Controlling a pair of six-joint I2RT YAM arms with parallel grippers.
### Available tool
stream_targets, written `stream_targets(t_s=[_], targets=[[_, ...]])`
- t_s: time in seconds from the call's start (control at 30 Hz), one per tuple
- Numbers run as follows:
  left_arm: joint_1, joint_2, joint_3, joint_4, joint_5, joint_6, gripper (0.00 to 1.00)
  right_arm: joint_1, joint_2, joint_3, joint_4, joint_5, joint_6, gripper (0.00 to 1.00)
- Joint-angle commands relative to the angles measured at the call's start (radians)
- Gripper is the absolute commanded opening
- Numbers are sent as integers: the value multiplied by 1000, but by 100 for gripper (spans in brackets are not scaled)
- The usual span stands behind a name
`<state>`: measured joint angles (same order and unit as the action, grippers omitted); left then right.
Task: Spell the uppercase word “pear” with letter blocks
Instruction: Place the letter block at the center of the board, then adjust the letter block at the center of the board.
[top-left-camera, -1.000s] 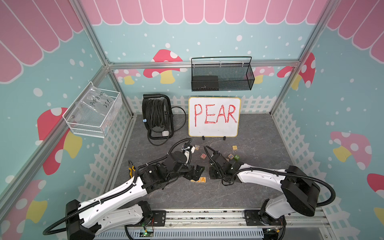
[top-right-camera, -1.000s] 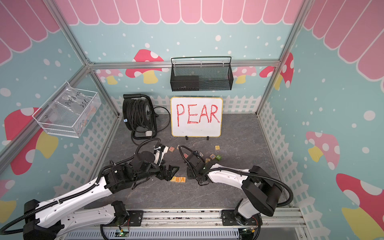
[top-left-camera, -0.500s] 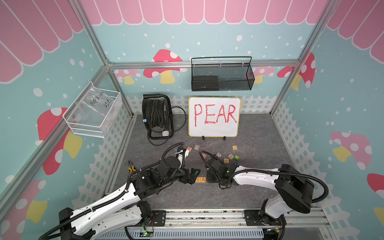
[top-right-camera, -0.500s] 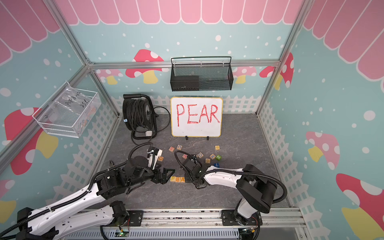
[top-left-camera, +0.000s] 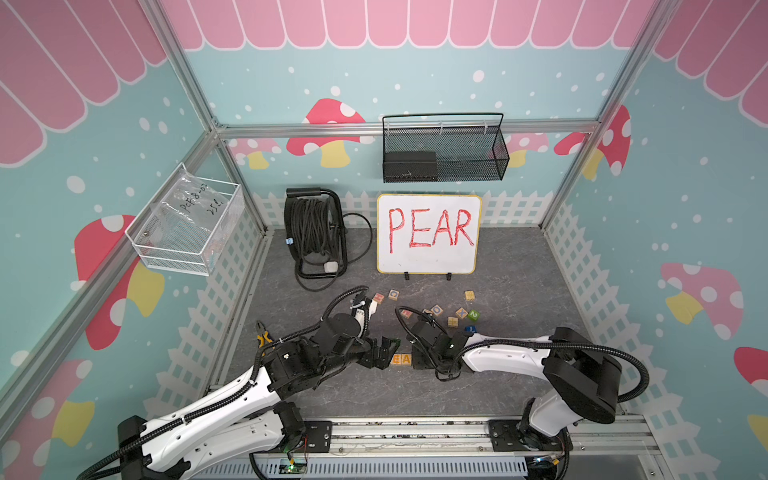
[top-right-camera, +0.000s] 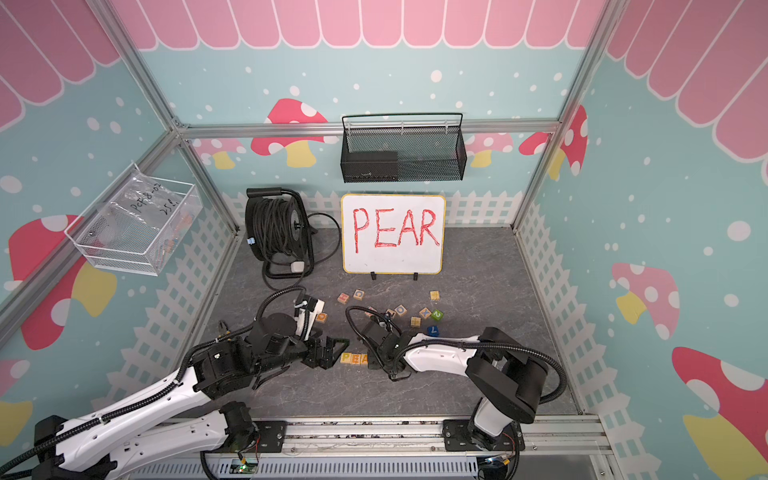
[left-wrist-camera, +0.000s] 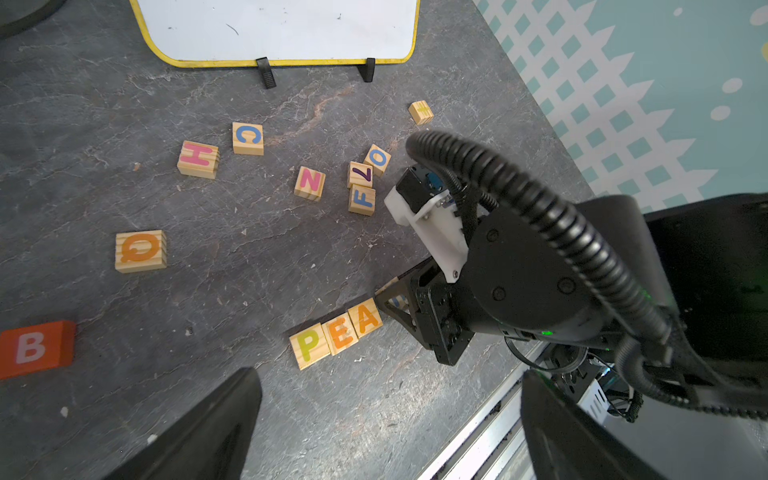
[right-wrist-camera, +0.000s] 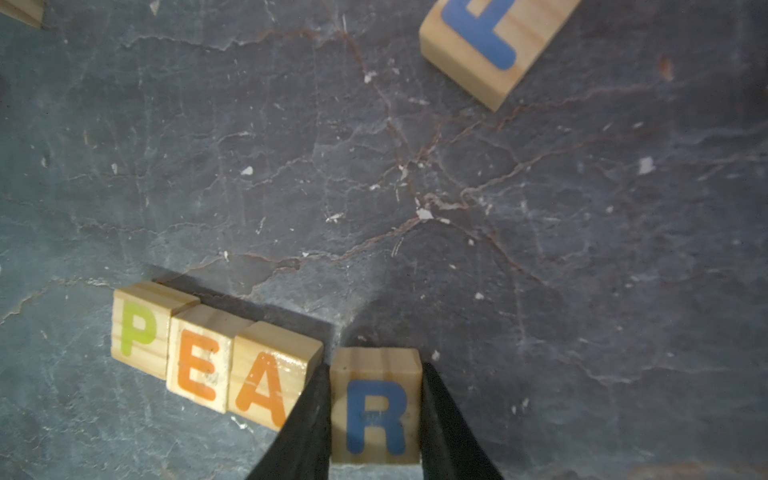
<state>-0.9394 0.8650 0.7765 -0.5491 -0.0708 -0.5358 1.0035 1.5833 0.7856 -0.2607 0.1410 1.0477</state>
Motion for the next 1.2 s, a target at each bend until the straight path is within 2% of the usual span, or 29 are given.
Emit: stream_targets(t_s=[0.0,0.4,0.6,0.83,1.17], targets=[[-4,1,-3,-9,2,-9,99,7,-4,0,-12,23,31,36],[-4,-3,1,-9,6,-7,99,7,-43,-3,-37,45,37,43],[-4,3,4,-7,2,-7,100,7,-149,-18,-24,67,-31,50],[-4,25,0,13,9,-16,100,-28,-257,-54,-130,178,-26,62],[-4,77,14,35,18,-21,99,-63,-216,-110,-117,167,-42,63]])
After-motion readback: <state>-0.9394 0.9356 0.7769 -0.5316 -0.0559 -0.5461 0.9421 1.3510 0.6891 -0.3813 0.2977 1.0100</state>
